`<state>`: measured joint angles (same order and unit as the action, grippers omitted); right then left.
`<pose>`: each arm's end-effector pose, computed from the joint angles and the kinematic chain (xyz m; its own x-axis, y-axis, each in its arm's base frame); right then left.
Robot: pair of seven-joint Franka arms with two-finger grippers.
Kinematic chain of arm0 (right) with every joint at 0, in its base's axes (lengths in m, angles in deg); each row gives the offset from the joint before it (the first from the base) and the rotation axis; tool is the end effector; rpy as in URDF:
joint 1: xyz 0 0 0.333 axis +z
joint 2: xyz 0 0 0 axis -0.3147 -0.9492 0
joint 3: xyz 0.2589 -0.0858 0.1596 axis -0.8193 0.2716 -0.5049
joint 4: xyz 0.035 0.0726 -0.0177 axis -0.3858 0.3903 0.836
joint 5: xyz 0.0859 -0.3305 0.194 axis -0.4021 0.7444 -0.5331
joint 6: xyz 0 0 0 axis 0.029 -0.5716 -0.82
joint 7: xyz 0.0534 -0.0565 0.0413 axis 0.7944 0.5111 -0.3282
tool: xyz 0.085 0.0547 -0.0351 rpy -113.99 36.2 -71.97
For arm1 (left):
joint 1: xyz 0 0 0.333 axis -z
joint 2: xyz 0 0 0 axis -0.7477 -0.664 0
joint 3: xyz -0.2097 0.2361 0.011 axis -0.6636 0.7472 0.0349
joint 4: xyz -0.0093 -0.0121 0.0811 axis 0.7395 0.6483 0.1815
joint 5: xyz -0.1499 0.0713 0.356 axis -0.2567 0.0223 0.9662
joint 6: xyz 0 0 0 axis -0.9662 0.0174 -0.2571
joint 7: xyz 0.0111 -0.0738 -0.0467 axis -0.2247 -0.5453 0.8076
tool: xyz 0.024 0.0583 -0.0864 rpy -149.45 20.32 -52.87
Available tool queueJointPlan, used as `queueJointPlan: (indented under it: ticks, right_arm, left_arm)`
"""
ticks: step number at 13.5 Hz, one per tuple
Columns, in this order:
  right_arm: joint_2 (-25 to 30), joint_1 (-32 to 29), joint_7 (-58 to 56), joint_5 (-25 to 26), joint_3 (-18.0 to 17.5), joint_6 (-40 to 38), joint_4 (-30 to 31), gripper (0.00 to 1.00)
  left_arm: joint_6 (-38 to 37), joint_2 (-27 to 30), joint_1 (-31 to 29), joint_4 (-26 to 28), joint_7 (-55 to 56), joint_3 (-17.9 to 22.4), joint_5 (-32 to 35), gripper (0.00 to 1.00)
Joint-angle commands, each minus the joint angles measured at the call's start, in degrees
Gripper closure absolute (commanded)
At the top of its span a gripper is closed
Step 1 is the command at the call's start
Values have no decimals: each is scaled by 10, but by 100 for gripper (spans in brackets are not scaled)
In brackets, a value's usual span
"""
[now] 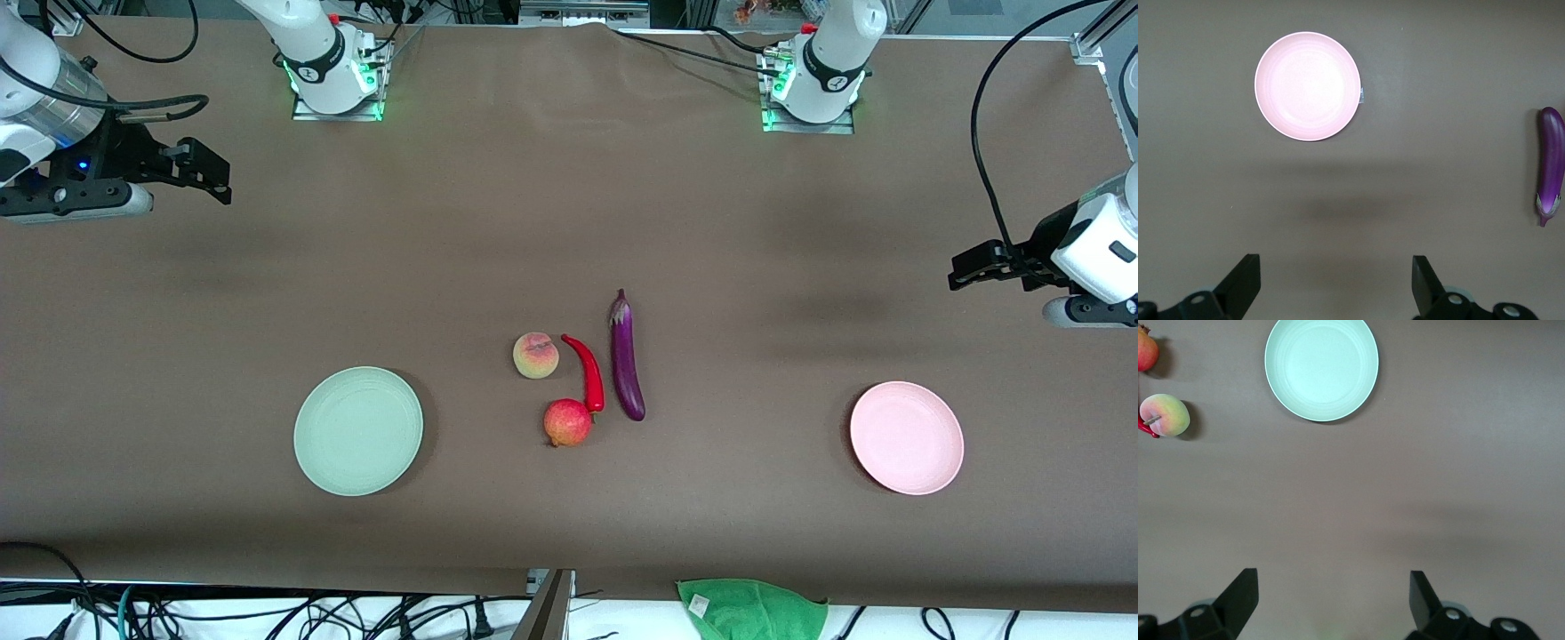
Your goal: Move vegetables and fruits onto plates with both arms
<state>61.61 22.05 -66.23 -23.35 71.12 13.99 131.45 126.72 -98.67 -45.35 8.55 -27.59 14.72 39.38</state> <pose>0.5370 0.0784 0.6052 0.9938 0.1031 -0.0417 0.1032 -0.9947 -0.0001 0.6106 0.0054 0.5542 0.9970 0.0308 -0.0707 0.0324 -0.9993 0.0210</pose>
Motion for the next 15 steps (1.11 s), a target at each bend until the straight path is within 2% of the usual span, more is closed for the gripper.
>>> queueJointPlan:
  ticks: [1, 6, 9, 11, 15]
  right_arm:
    - [4, -3, -9, -9, 1, -6, 2, 0]
    - [-5, 8, -8, -15, -3, 4, 1, 0]
    - [-50, 78, 45, -19, -3, 68, 1, 0]
    - [-114, 137, 135, -26, -3, 132, -17, 0]
    - [-289, 234, 292, -26, -3, 279, -85, 0]
  left_arm:
    - [-7, -7, -1, -16, 1, -1, 5, 0]
    - [-7, -7, -1, -16, 1, -1, 5, 0]
    - [-7, -8, -1, -16, 1, -1, 5, 0]
    - [-7, -8, -1, -16, 1, -1, 5, 0]
    - [-7, -8, -1, -16, 1, -1, 4, 0]
